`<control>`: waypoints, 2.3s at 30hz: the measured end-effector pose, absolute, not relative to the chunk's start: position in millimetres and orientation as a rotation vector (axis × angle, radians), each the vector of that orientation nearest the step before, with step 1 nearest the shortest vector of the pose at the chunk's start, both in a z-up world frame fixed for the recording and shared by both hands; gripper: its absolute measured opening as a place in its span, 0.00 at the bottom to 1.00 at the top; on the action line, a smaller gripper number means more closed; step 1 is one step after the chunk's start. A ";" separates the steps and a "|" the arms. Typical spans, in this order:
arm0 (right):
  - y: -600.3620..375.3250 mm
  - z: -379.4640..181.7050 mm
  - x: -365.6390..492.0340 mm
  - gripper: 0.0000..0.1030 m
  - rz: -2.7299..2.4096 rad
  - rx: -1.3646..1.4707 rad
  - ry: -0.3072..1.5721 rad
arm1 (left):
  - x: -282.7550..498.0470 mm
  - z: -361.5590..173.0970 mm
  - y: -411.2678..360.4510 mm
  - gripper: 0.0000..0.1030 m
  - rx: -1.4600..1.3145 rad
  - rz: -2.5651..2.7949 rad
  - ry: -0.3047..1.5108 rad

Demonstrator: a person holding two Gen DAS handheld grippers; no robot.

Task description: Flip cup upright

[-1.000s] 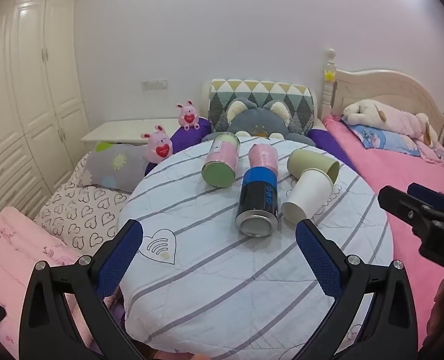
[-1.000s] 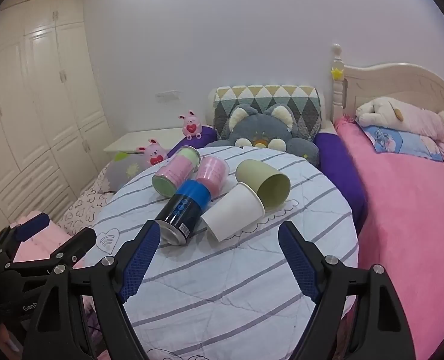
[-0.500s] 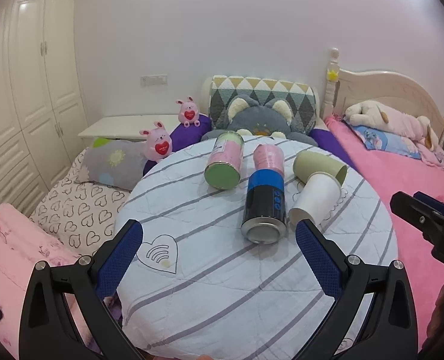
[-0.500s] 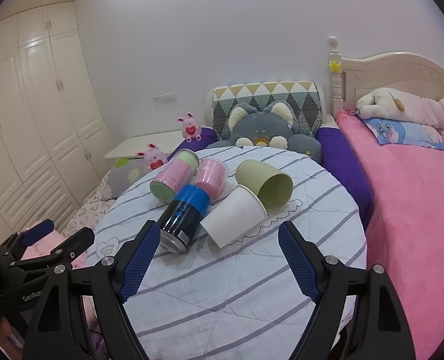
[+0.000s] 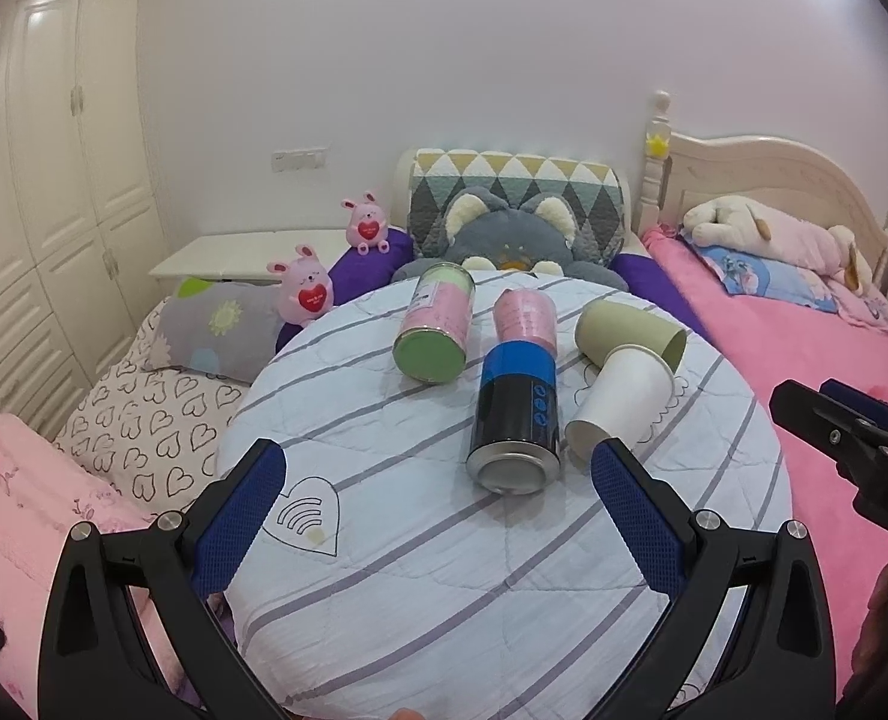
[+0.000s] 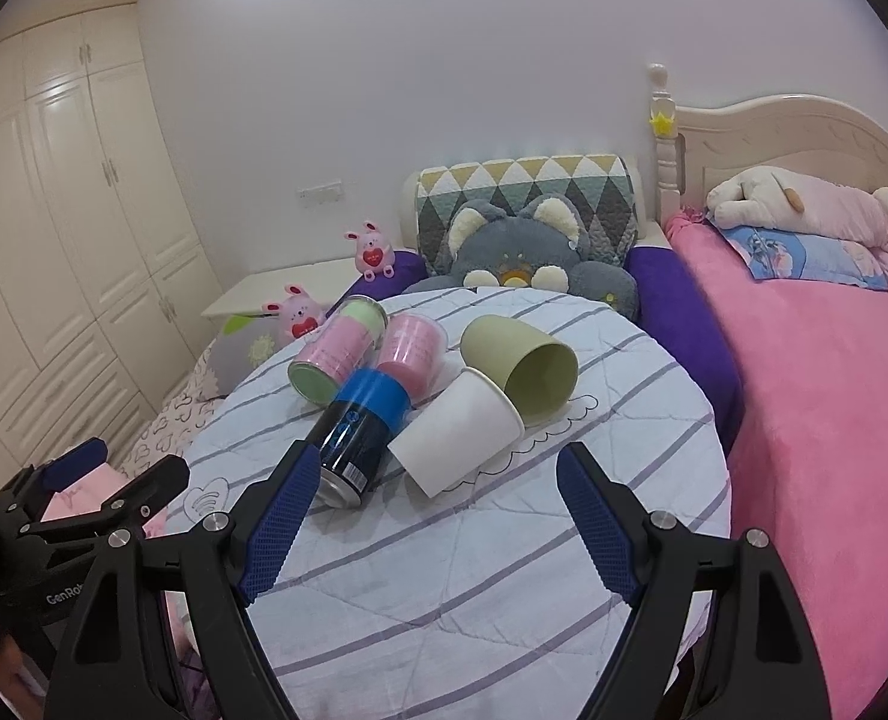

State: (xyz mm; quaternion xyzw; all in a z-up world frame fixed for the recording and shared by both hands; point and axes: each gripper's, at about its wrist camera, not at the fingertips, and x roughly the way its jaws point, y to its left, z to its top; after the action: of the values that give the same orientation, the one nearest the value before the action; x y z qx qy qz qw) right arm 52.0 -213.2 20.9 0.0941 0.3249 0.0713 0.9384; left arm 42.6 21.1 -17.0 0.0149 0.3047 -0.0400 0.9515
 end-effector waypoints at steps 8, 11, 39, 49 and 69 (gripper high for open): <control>-212.7 25.2 50.8 0.80 0.134 0.181 0.659 | 38.9 -14.4 15.4 1.00 0.042 -0.088 0.615; -213.4 27.9 48.9 0.80 0.137 0.182 0.654 | 37.6 -12.0 12.8 1.00 0.047 -0.092 0.612; -212.0 29.8 36.7 0.80 0.137 0.185 0.651 | 19.7 -6.7 3.1 1.00 0.061 -0.101 0.596; -206.3 19.1 52.0 0.80 0.136 0.192 0.695 | 31.7 -13.9 7.4 1.00 0.061 -0.101 0.635; -199.5 -27.3 118.6 0.80 0.080 0.280 0.866 | 104.3 -52.1 11.4 1.00 0.068 -0.110 0.735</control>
State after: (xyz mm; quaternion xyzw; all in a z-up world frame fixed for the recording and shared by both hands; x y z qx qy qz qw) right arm 118.6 -199.5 -27.3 0.1351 0.4183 0.0384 0.8974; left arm 104.3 11.4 -52.1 0.0332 0.3590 -0.0535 0.9312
